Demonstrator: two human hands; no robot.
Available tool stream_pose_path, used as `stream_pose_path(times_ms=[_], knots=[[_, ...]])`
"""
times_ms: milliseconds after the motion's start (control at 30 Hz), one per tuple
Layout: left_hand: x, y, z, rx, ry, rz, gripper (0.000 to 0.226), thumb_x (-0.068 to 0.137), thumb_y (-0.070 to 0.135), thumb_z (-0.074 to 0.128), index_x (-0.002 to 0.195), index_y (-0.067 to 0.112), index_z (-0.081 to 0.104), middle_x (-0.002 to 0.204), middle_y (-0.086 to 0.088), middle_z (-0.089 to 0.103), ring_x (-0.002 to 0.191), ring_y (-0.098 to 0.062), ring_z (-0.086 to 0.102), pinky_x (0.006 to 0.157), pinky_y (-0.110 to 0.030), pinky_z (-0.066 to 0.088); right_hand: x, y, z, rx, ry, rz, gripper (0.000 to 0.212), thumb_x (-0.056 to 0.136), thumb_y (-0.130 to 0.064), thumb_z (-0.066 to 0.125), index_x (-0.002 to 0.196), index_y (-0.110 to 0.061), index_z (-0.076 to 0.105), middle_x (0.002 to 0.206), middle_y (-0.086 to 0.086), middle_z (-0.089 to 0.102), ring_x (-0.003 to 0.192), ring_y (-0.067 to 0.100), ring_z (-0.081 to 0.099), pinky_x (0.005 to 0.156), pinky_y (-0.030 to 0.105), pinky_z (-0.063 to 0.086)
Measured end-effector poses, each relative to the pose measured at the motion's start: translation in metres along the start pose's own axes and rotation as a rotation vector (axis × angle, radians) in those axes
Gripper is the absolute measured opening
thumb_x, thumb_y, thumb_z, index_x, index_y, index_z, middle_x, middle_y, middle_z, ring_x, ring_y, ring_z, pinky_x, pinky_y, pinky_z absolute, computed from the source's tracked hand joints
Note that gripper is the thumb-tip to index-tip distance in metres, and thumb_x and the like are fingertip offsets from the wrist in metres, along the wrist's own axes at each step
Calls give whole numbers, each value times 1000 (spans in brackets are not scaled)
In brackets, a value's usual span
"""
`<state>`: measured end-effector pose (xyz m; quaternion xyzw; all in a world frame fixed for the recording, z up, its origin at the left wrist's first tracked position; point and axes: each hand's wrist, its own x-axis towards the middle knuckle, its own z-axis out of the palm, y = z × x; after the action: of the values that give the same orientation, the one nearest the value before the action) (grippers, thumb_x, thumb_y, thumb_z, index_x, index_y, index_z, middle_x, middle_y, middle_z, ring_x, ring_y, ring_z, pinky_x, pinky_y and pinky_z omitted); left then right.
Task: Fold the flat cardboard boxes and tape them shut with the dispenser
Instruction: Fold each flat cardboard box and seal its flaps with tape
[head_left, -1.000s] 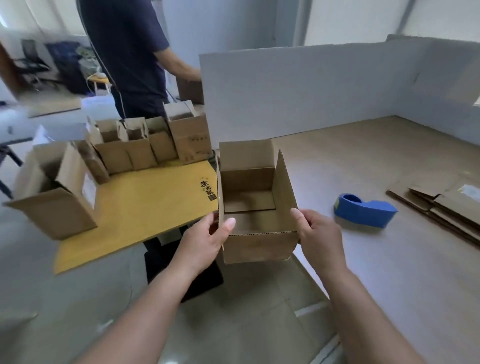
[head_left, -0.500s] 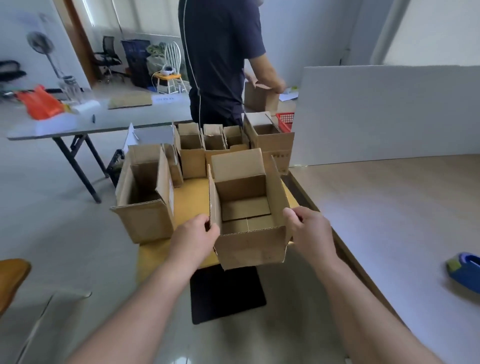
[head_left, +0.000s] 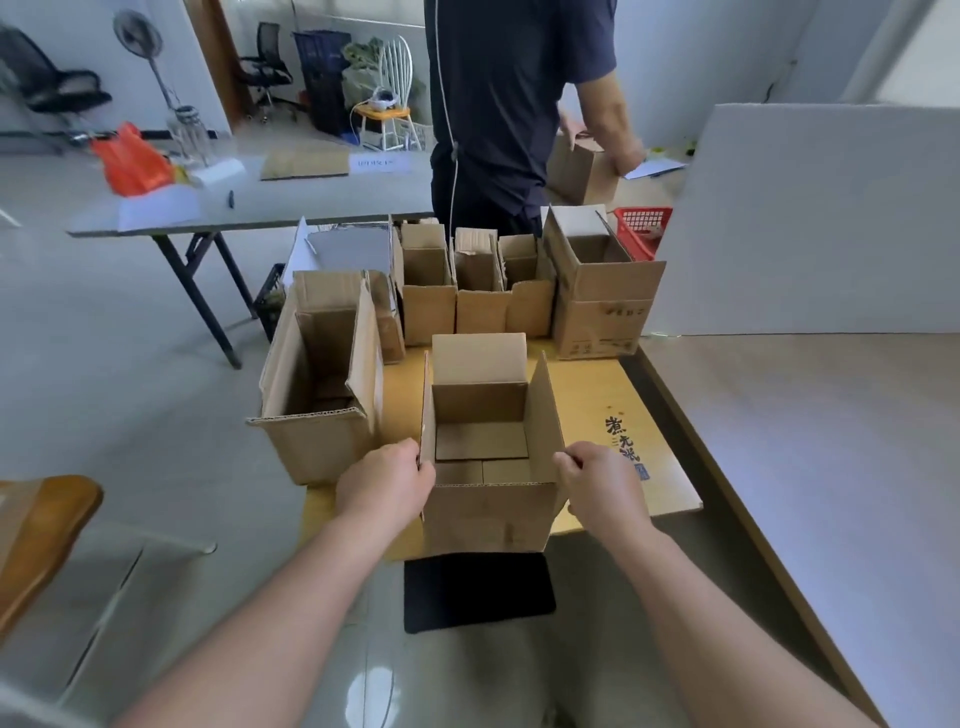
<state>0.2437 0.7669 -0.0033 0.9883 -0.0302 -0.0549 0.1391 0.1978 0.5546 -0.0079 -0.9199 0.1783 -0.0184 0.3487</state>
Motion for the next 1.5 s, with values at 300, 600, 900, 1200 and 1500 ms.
stream_pose_path(times_ms=[300, 600, 900, 1200, 1500], knots=[[46, 8, -25, 406, 184, 50, 30, 96, 32, 44, 116, 19, 62, 123, 0, 52, 119, -23, 41, 95, -35, 29, 59, -24, 18, -73, -93, -80, 31, 98, -28, 45, 84, -7, 63, 75, 9, 64, 74, 29, 58, 61, 33, 44], [84, -14, -45, 332, 111, -52, 29, 98, 31, 48, 120, 17, 60, 153, -7, 21, 135, -29, 31, 109, -42, 31, 101, -50, 38, -57, -141, -97, 31, 96, -30, 42, 74, -9, 51, 67, 7, 54, 70, 31, 49, 52, 31, 30], [92, -12, -45, 158, 125, -123, 45, 91, 18, 58, 133, 12, 41, 147, -9, 22, 120, -29, 45, 87, -38, 48, 118, -67, 44, -200, -162, -150, 35, 100, -40, 37, 89, -11, 53, 78, 7, 58, 75, 32, 51, 54, 32, 31], [78, -7, -51, 253, 164, -9, 56, 94, 42, 50, 143, 16, 37, 155, -10, 21, 145, -29, 17, 117, -44, 18, 94, -66, 23, -330, -83, -151, 44, 100, -46, 29, 118, -15, 55, 113, 6, 60, 96, 30, 58, 70, 32, 41], [32, 64, -29, -54, 177, 371, 45, 97, 36, 51, 138, 20, 44, 137, -1, 50, 125, -19, 47, 99, -33, 43, 22, -26, -33, -400, 119, -111, 35, 99, -36, 43, 130, -20, 49, 123, 0, 55, 98, 21, 60, 80, 36, 53]])
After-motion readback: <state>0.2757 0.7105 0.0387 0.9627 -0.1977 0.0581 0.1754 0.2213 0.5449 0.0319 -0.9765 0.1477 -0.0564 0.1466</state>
